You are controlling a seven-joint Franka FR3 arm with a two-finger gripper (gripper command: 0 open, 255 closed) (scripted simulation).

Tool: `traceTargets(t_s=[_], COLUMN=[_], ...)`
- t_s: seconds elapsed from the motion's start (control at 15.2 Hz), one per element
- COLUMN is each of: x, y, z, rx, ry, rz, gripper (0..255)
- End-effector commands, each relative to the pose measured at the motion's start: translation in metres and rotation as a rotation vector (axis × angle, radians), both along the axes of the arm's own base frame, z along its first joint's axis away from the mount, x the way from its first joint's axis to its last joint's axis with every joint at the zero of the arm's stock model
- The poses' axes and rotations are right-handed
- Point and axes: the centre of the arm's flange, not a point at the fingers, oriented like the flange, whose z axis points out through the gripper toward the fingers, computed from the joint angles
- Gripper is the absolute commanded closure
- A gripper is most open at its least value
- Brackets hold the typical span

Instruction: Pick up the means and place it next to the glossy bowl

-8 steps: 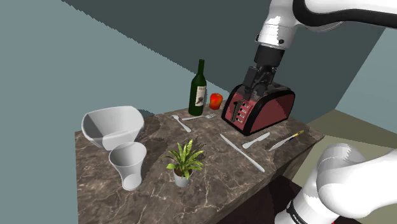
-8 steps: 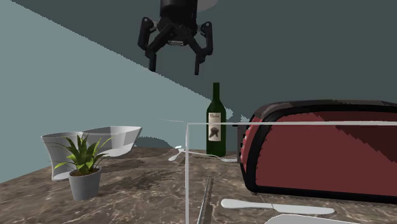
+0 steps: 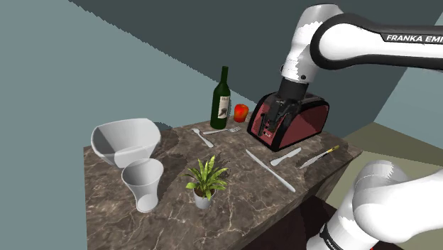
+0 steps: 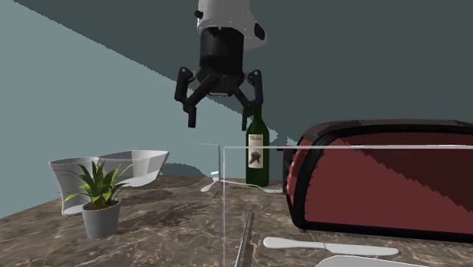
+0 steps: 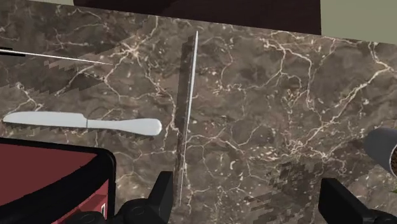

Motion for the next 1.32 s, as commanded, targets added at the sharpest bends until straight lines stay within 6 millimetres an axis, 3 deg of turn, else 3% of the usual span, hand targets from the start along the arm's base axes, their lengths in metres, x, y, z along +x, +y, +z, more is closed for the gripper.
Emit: traceTargets(t_s=[0.0,0.66,1.25], x=[-0.001,-0.008,-0.011], y=[-0.005,-0.033,-0.033], z=[-0.027,-0.154,-0.196], rx=[-0.008,-0.043,-0.044], ry=[0.008,0.053,0.054], rz=[-0.015,-0.092,-0.093], gripper=[0,0,0])
